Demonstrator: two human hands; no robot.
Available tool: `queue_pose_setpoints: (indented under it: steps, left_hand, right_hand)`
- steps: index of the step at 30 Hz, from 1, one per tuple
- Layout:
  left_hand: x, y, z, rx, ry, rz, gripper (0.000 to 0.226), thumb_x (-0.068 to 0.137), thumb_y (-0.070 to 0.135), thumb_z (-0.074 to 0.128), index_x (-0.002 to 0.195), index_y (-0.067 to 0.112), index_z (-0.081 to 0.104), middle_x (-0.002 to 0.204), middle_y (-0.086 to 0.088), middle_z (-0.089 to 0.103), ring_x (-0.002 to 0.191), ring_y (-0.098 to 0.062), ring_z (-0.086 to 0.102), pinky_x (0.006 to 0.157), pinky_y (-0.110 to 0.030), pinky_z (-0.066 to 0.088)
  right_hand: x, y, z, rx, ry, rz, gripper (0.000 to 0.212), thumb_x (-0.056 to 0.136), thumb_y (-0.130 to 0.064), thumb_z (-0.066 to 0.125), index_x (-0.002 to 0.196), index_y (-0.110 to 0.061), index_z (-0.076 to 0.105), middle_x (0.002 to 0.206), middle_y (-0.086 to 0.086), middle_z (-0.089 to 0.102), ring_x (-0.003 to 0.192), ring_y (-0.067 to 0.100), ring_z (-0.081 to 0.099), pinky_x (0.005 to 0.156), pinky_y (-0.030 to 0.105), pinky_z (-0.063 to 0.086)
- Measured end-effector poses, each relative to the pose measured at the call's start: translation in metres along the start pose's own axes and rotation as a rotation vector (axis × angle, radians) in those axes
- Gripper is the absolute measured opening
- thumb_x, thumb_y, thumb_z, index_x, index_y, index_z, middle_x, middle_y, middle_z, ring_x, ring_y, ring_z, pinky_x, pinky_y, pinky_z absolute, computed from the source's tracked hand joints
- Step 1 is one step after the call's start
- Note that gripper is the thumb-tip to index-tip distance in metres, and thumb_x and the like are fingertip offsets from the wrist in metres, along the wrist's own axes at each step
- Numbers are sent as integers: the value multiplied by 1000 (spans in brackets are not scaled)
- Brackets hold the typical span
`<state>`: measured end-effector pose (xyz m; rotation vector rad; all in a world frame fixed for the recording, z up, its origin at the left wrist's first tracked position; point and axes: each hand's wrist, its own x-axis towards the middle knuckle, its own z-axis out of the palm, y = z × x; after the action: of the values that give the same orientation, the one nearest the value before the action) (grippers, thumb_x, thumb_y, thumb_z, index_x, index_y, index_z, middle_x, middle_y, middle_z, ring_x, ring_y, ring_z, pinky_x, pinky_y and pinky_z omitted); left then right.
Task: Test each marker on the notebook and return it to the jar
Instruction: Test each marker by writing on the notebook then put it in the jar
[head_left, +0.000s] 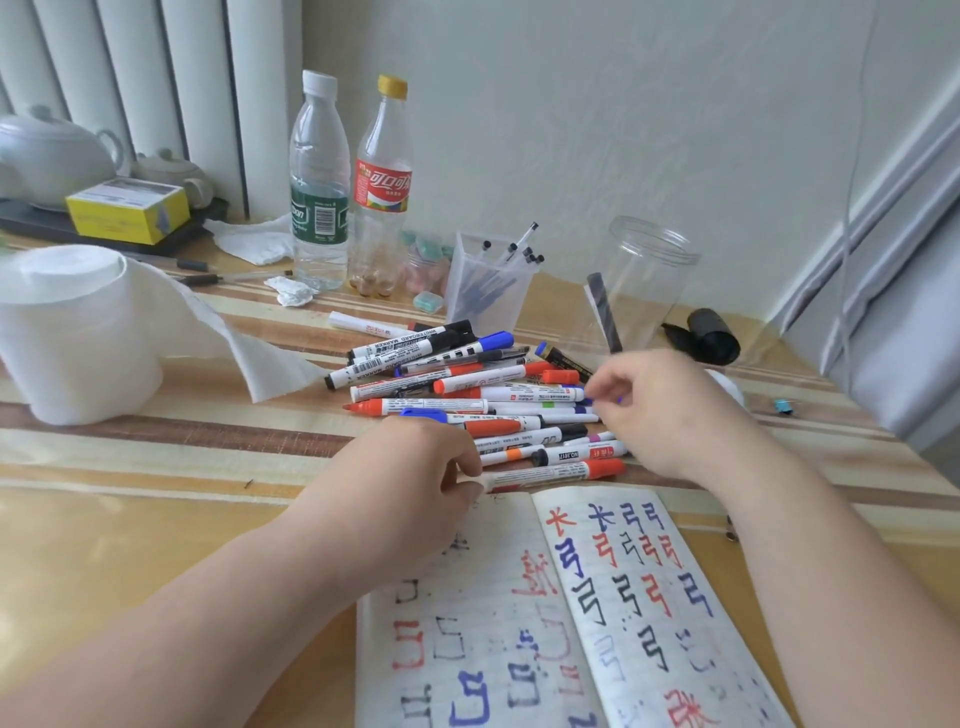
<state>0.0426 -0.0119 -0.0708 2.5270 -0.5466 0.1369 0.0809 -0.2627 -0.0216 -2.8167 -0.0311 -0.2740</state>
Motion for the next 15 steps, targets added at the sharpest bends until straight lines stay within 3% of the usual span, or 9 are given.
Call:
queue_pose_setpoints:
  steps: [3,7,10,12,15]
  left_hand:
    - [0,0,-1,-13,28,-34,10,98,34,61,97,36,71,81,21,63,72,4,57,64,-16,50]
    - [1,-1,1,-89,93,-64,13,99,27,62,97,33,73,72,25,62,82,13,58,63,-9,46]
    - [1,-2,0,-181,93,-101,20,100,23,59,92,39,69,65,25,63,67,14,60,54,-7,43]
    - [1,-3,-2,-205,96,-114,27,100,22,58,82,43,61,69,34,63,62,10,62,53,-6,42]
    - [0,-2,-4,-224,112,-123,27,100,24,58,81,43,61,69,36,63,57,5,63,52,-7,42]
  right_hand:
    - [-3,24,4,-145,-118,103,38,95,-12,59,84,-48,60,88,-24,58,77,-1,54,56,19,40]
    - [1,39,8,-146,-219,123,45,90,-5,55,82,-49,61,91,-22,55,79,2,56,57,22,42]
    - [4,40,9,-155,-278,86,37,85,-10,64,80,-47,59,100,-20,57,88,5,58,70,27,51]
    - [6,38,10,-183,-317,61,30,81,-16,69,82,-44,58,105,-20,55,96,11,59,84,34,55]
    - [7,35,10,-167,-333,63,30,78,-16,69,78,-41,53,97,-13,57,88,15,60,81,39,56]
